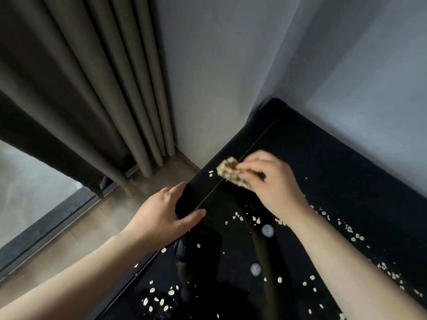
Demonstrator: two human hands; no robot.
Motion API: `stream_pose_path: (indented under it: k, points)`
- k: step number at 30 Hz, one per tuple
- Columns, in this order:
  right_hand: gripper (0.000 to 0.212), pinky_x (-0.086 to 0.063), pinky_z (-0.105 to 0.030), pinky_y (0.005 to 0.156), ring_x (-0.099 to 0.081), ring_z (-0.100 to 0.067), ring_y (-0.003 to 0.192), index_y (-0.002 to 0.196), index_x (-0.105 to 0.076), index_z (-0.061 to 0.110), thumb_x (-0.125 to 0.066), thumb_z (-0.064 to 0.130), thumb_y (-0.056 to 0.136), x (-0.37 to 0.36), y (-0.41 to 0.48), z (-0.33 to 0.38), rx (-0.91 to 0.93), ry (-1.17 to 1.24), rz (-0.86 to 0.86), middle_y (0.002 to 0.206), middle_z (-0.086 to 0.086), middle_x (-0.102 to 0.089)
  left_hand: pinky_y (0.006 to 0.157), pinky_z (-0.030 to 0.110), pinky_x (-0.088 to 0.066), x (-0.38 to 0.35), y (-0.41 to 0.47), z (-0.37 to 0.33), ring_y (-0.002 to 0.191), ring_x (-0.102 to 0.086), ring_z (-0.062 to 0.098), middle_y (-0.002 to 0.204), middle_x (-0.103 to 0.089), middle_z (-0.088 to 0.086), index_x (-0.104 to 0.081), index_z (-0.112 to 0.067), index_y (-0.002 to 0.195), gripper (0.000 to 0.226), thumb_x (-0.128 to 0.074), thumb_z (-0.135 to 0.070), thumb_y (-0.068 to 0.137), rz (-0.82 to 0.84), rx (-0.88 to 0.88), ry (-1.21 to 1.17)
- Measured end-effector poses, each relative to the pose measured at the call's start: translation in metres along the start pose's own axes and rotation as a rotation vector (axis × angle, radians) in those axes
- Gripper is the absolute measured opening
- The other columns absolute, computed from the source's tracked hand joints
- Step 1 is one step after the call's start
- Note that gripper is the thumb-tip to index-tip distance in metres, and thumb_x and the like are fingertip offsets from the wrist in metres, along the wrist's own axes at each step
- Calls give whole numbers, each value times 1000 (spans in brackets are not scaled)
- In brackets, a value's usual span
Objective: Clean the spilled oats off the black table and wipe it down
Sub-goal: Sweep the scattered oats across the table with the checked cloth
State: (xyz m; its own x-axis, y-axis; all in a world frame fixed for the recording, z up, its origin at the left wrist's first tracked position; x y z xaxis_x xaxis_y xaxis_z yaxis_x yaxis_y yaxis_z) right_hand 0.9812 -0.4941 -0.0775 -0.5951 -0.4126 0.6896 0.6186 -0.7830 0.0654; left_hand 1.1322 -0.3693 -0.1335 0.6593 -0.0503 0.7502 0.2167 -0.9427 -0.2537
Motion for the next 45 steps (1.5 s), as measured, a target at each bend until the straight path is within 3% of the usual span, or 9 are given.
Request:
stream_pose_path:
  k: [6,12,18,23,27,30,38,43,45]
  points:
    - [18,-51,-36,81,-55,-16,95,102,-73,11,-62,9,87,-58,48,7,52,-98,30,98,2,-61,84,25,-46,-1,-6,18,99,-58,8,106,-63,-10,-58,-25,117,61,-58,-70,76,49,41,-37]
    - [18,-49,-25,80,-53,-9,94,99,-73,13,-66,6,84,-48,-26,-2,44,-108,103,97,10,-58,103,22,-36,-13,-14,37,130,-43,10,142,-47,-6,-29,-20,149,115,-36,-91,59,155,108,-6]
    - [20,-39,-8,72,-57,-4,87,85,-76,22,-68,3,83,-27,-64,-11,-92,-8,221,88,14,-60,99,20,-37,-12,-22,38,126,-46,12,138,-51,-3,-36,-17,145,101,-48,-83,70,149,120,-3]
    - [15,-39,-4,76,-59,-2,84,95,-75,13,-68,6,84,25,-13,-19,-91,-31,-98,91,9,-63,75,17,-45,-2,-19,20,89,-56,-1,99,-62,-16,-59,-28,113,66,-49,-79,71,93,85,-55]
    - [20,-44,-8,76,-60,-10,90,107,-70,7,-62,7,89,53,29,-49,-90,-131,-229,103,0,-63,90,14,-32,1,-10,-12,119,-46,6,134,-47,-11,-36,-27,142,86,-45,-77,73,55,2,1]
    - [19,-52,-23,78,-61,-16,93,107,-71,8,-62,8,90,55,52,-75,-134,-149,-238,105,-3,-62,102,14,-22,-4,-1,-30,139,-27,9,156,-22,-7,-15,-20,152,89,-52,-63,84,52,-14,47]
    - [22,-50,-29,85,-57,-16,99,109,-70,12,-62,9,89,21,33,-69,-75,-194,-84,109,0,-60,115,26,-12,-26,3,-39,147,-5,16,160,1,-2,-4,-18,153,104,-46,-75,77,101,0,134]
    - [19,-34,-8,71,-49,3,78,97,-75,19,-67,6,84,9,-59,-54,-66,-126,54,94,13,-58,116,26,-5,-33,-1,-35,147,5,16,160,11,-3,2,-19,153,126,-24,-95,55,134,9,177]
    - [20,-36,-7,70,-53,2,80,94,-76,20,-68,5,84,13,-82,-53,-106,-68,76,91,15,-59,115,25,-3,-32,-1,-35,146,7,15,159,13,-3,3,-20,153,131,-14,-98,49,120,9,187]
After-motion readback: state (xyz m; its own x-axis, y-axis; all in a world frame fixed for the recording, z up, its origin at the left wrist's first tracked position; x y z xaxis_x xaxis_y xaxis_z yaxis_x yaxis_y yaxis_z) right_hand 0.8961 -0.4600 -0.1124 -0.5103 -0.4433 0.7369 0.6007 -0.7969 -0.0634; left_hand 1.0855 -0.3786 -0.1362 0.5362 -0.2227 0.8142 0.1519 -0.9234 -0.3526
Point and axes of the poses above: each hand's wrist, its own y-axis towards the middle knuckle, its own x-axis out of the back of the hand, z = x × y, the point moved 10 cm from there along y, towards the middle knuckle
